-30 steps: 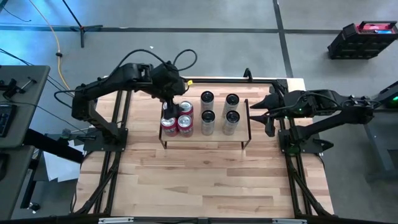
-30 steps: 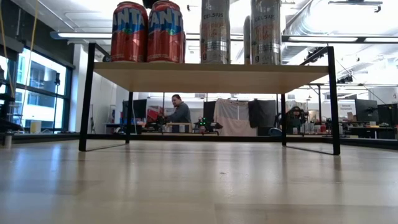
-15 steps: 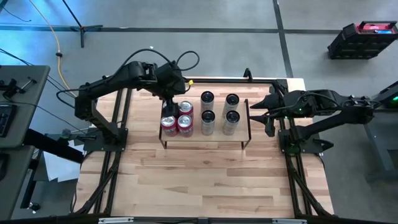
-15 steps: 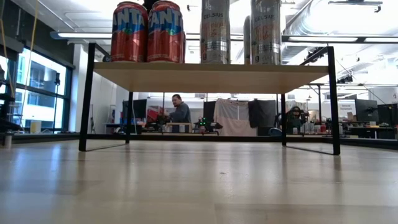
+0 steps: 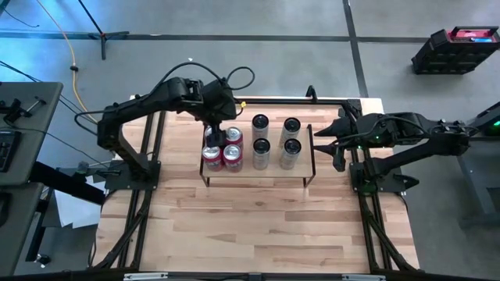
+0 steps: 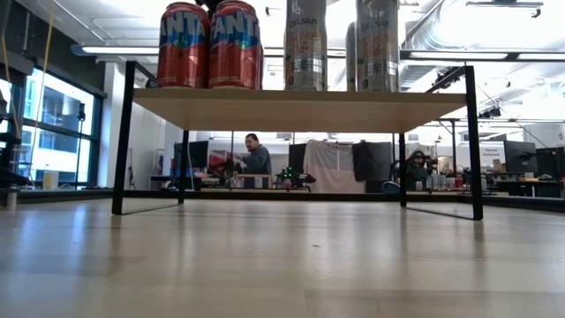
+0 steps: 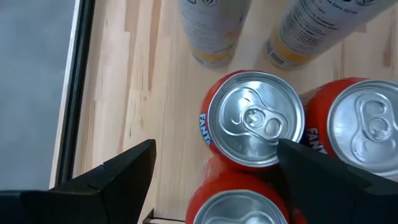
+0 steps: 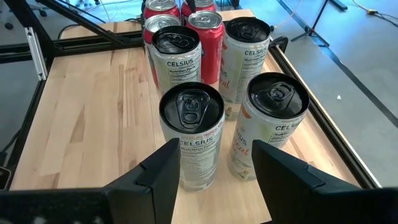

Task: Place canned beverage on shelf
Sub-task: Adjust the soda cans on the shelf

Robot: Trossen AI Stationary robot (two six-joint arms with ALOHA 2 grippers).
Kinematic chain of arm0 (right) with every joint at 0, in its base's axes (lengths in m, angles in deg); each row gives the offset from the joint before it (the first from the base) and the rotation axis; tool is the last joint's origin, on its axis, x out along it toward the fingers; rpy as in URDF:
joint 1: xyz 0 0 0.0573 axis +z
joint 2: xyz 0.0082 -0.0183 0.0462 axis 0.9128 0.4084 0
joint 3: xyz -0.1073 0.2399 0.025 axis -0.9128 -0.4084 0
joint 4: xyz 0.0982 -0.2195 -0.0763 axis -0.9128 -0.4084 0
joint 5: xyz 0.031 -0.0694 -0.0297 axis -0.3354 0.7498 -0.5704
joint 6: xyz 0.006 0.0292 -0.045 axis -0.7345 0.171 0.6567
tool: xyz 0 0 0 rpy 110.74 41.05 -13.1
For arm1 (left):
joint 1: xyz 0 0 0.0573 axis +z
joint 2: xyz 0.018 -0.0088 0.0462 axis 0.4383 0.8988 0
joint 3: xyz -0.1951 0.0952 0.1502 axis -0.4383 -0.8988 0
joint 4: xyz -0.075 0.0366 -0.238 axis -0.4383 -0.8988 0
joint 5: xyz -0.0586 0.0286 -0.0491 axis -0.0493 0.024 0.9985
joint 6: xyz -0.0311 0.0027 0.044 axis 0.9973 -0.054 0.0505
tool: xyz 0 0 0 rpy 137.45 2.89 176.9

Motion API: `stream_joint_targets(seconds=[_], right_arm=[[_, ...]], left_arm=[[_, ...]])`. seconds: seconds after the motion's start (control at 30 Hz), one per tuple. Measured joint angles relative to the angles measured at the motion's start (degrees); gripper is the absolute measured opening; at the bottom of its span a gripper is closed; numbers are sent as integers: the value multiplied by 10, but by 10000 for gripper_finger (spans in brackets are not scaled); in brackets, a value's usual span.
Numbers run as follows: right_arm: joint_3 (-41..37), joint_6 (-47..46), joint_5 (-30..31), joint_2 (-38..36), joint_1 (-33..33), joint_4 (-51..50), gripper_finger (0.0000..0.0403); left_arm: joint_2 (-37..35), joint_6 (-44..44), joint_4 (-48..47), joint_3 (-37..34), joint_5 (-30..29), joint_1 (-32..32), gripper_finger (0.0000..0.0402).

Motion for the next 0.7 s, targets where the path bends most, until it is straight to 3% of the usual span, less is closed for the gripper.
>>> stream_joint_targets(seconds=[0.7], right_arm=[[0, 2, 0, 0, 0, 0, 184]], left_arm=[[-25, 6, -4, 0, 19, -7, 326]])
